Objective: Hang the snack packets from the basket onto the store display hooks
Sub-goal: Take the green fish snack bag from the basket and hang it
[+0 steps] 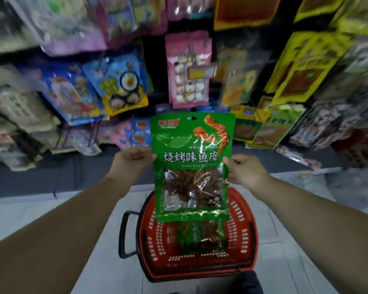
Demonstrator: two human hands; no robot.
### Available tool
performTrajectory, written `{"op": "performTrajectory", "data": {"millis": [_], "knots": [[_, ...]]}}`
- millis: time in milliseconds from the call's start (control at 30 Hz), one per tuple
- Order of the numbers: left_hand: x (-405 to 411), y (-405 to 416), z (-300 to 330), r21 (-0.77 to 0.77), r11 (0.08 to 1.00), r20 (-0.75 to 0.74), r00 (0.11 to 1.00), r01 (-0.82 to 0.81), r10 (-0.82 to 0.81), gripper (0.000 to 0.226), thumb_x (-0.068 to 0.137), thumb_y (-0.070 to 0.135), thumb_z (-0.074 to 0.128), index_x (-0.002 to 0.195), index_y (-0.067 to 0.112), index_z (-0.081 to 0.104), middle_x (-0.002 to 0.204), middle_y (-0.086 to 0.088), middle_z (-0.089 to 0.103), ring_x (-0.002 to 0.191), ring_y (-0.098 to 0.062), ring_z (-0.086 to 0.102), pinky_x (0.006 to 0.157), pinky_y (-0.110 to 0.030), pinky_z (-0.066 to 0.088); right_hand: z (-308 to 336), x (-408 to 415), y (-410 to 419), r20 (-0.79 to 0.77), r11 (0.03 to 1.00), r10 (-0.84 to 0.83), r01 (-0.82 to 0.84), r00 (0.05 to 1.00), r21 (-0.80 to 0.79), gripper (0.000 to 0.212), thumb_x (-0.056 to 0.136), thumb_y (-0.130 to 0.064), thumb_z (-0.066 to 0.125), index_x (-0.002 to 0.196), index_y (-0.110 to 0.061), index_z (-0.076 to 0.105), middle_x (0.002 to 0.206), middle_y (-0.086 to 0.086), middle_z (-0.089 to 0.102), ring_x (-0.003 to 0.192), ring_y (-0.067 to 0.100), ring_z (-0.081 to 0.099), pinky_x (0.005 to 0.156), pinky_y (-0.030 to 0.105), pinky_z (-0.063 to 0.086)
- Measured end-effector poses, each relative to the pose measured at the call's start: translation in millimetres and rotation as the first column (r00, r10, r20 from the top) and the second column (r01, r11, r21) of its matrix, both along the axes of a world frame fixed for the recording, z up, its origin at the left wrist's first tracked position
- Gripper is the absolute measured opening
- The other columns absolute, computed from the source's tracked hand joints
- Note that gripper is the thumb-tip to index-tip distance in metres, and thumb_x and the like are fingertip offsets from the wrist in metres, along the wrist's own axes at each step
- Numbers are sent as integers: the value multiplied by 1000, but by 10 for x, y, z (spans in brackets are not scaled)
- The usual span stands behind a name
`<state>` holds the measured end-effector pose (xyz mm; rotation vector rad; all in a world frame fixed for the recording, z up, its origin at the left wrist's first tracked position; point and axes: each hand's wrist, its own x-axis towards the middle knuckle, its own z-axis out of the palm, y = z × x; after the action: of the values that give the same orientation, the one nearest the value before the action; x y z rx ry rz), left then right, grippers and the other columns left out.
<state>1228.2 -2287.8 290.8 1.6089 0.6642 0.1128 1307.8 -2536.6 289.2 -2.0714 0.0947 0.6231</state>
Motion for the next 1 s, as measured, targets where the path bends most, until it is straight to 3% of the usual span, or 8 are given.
{"op": "performTrajectory", "data": {"millis": [233, 267, 300, 367, 467, 600, 733, 1000], "knots": [[415, -395, 2234, 144, 981, 228, 960, 131, -161, 14, 83, 1, 67, 95, 10, 68, 80, -2, 73, 54, 5, 64, 51, -5, 47, 2179, 55, -566, 211, 988, -120, 95, 970, 126, 48, 97, -25, 53, 123, 15, 49, 124, 36, 54, 109, 42, 59, 91, 43, 51], [485, -520, 2522, 164, 977, 271, 946, 137, -178, 14, 83, 0, 67, 90, 13, 67, 78, -2, 72, 52, 6, 63, 53, -6, 49, 2429, 105, -684, 248, 985, -135, 102, 959, 143, 50, 97, -25, 53, 124, 16, 46, 133, 27, 31, 104, 40, 62, 84, 40, 54], [563, -661, 2782, 188, 971, 315, 928, 145, -199, 17, 83, -2, 66, 86, 15, 66, 74, -3, 73, 52, 7, 63, 56, -6, 51, 2666, 159, -813, 281, 982, -145, 102, 949, 161, 52, 96, -25, 53, 125, 17, 45, 93, 18, 54, 100, 43, 61, 76, 42, 55], [727, -955, 3257, 226, 960, 387, 889, 165, -244, 20, 82, -3, 66, 83, 16, 66, 68, -2, 74, 47, 7, 60, 54, -7, 52, 3104, 290, -1093, 320, 971, -186, 123, 929, 207, 53, 96, -26, 54, 127, 15, 43, 121, 40, 51, 102, 50, 58, 63, 36, 57], [976, -1409, 3834, 251, 953, 459, 847, 167, -269, 16, 82, -1, 68, 92, 11, 68, 67, 4, 72, 43, 7, 56, 45, -6, 45, 3623, 552, -1542, 367, 942, -286, 189, 885, 277, 44, 94, -28, 57, 109, 13, 56, 86, 20, 53, 75, 31, 56, 63, 32, 54], [1322, -2016, 4337, 311, 941, 527, 800, 133, -287, 20, 82, -7, 67, 99, 3, 68, 58, 15, 67, 46, 11, 58, 47, -1, 42, 4071, 926, -2120, 425, 935, -313, 198, 849, 293, 38, 91, -31, 61, 85, 6, 61, 76, 17, 52, 69, 26, 55, 77, 49, 56], [1668, -2500, 4595, 330, 941, 522, 815, 78, -251, 18, 81, -1, 70, 99, 1, 70, 66, -3, 66, 44, -2, 54, 43, -9, 40, 4383, 1283, -2623, 483, 938, -305, 172, 820, 301, 42, 91, -32, 61, 85, 10, 61, 71, 16, 51, 65, 26, 49, 63, 37, 46], [2315, -3265, 4969, 331, 941, 545, 800, 70, -251, 13, 77, -2, 74, 85, 7, 71, 84, -15, 72, 78, -26, 68, 76, -27, 58, 4695, 1805, -3301, 618, 949, -314, 216, 721, 229, 45, 92, -32, 58, 54, -20, 36, 54, 3, 29, 56, 19, 36, 60, 30, 30]]}}
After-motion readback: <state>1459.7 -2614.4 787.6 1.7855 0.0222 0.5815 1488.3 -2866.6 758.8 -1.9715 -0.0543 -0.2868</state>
